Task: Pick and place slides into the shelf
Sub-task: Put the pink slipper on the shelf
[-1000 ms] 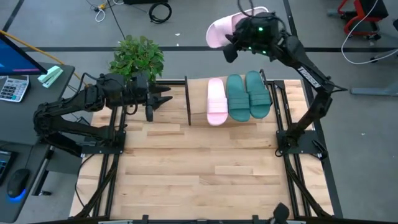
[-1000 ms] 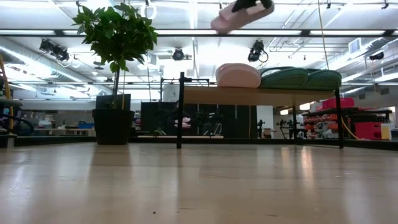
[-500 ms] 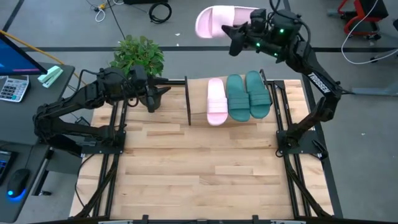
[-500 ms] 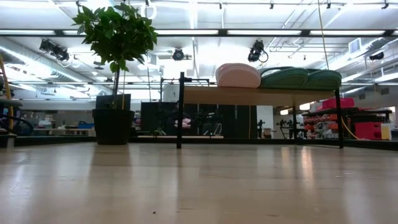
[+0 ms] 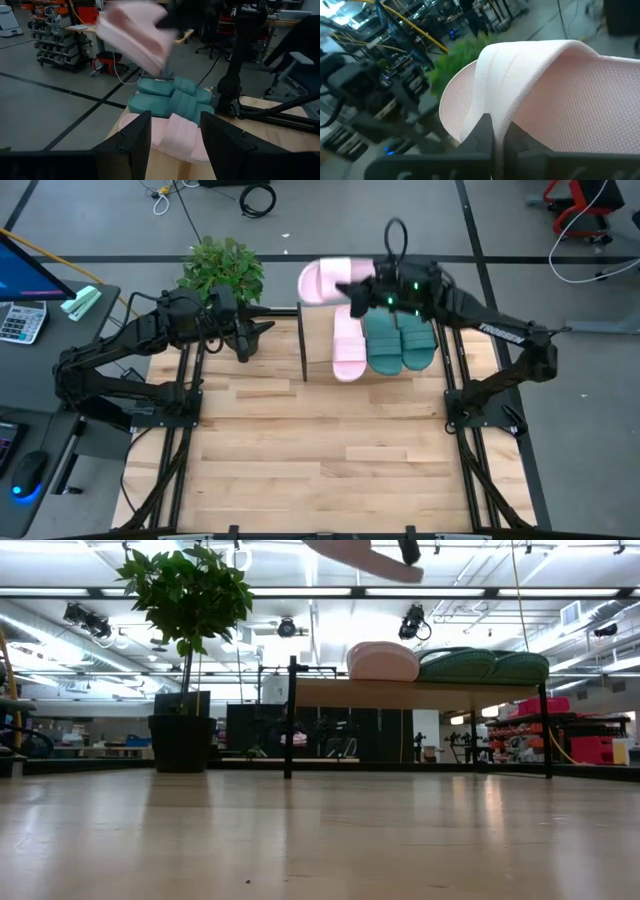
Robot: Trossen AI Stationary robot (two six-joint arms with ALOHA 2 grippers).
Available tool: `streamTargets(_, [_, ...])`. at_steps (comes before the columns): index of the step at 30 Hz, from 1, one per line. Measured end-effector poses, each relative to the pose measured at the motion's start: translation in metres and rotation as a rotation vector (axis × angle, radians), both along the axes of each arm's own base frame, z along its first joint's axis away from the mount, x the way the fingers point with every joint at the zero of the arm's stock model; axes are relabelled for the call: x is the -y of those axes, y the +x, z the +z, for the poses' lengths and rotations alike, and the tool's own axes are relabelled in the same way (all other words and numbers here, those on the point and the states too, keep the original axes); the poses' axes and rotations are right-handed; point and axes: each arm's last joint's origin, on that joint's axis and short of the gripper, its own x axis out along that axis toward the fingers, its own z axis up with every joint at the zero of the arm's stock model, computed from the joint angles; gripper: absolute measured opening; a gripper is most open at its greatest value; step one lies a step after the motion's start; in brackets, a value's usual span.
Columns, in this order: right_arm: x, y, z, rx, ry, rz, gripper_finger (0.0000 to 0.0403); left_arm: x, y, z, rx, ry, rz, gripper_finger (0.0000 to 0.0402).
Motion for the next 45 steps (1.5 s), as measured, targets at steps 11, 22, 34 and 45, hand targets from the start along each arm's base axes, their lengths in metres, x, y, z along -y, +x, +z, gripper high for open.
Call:
streamTargets(11, [-0.056, -0.022, -0.042, 0.138, 0.196, -0.108, 0.0008, 0.000, 0.000, 0.000, -0.004, 0.013, -0.002, 0.0175])
streamTargets(22, [-0.067, -0.002, -0.064, 0.517, 0.423, -0.216, 0.0008, 0.000, 0.000, 0.001, 0.009, 0.001, 0.000, 0.0172])
streamTargets(34, [-0.066, 0.023, -0.079, 0.669, 0.583, -0.168, 0.0008, -0.002, 0.008, -0.005, -0.009, -0.050, 0.007, 0.0174])
streamTargets(45, [-0.074, 0.012, -0.070, 0.667, 0.512, -0.223, 0.0008, 0.004, 0.015, -0.008, -0.023, -0.062, -0.028, 0.0177])
